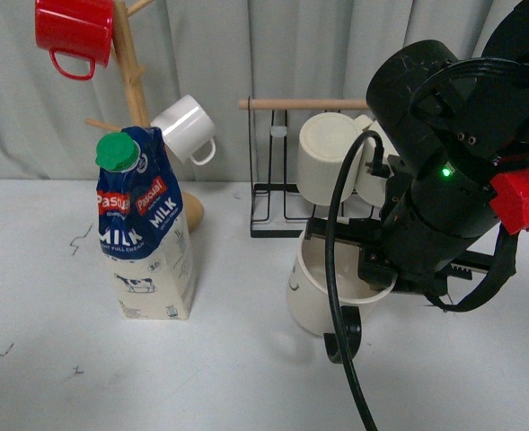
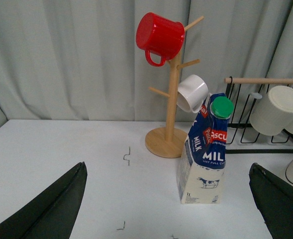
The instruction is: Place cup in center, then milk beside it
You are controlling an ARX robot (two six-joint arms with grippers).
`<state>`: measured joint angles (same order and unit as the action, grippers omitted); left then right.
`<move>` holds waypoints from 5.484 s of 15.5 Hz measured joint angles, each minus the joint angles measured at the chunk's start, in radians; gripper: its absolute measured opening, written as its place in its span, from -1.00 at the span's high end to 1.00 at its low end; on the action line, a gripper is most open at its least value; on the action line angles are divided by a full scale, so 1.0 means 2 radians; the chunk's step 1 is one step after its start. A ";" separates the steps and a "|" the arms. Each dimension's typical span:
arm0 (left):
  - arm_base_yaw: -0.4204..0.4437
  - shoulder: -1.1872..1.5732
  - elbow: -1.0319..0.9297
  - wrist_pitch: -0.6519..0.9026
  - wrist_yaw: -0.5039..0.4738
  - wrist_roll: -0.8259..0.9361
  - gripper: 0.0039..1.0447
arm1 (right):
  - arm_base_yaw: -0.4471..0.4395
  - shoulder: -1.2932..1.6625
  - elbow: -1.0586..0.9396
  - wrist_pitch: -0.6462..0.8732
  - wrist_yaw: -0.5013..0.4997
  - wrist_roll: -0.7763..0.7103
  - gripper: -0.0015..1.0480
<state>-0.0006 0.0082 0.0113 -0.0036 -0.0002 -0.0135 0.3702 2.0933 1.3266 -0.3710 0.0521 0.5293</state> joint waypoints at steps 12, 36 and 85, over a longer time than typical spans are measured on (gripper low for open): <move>0.000 0.000 0.000 0.000 0.000 0.000 -0.88 | -0.008 -0.107 -0.056 0.060 0.030 -0.028 -0.87; 0.001 0.000 0.000 0.000 0.000 0.000 -0.88 | -0.187 -0.664 -0.652 0.552 -0.024 -0.262 0.96; -0.147 0.726 0.253 0.251 -0.082 0.011 -0.88 | -0.187 -1.044 -0.657 0.184 -0.026 -0.263 -0.87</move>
<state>-0.2943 1.4601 0.5179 0.4980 -0.1646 0.0078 -0.0048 0.0044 0.0116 -0.0032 -0.0006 0.0036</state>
